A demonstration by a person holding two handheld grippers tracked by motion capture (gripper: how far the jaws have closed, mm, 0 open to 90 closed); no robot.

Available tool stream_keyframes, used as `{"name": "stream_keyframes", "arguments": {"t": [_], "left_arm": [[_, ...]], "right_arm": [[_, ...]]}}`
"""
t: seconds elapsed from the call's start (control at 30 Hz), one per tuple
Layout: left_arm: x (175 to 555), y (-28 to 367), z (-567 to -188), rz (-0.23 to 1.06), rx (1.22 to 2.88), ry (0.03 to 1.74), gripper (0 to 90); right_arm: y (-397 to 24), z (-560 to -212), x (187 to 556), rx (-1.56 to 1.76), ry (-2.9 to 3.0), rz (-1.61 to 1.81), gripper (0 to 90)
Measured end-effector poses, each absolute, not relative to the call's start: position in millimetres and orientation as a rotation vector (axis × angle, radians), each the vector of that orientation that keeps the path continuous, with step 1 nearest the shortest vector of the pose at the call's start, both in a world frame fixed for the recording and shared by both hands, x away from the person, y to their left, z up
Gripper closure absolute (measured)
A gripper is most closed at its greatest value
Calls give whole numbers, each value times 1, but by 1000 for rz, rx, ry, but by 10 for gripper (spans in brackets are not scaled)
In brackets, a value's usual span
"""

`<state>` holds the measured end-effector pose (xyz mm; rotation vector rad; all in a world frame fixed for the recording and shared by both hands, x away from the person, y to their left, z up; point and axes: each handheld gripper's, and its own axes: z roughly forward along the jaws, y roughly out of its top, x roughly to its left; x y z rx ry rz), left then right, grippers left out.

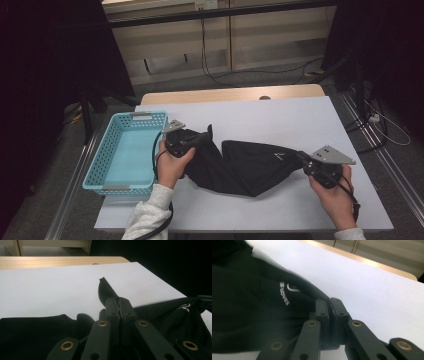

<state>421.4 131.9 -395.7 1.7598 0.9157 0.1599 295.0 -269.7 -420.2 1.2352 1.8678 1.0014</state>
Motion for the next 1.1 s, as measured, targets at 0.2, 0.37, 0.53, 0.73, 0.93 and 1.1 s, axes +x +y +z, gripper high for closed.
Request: {"name": "stream_keyframes", "arguments": {"t": [0.2,0.37,0.53,0.73,0.93,1.1], "left_arm": [[421,119,-414,94,1856,931,871],[420,118,-419,80,1882,938,865],[419,125,-421,63,1894,986,861],[416,126,-429,16,1917,994,787],[418,126,-420,95,1852,984,491],[421,110,-418,79,1877,925,329]], "right_arm": [[-276,-441,302,1305,1992,835,850],[-280,-441,296,1274,2018,782,855],[-290,-443,292,1306,1990,775,855],[-290,-442,289,1301,2004,782,844],[-287,-443,285,1264,2042,854,707],[-282,-439,281,1290,2011,885,543]]}}
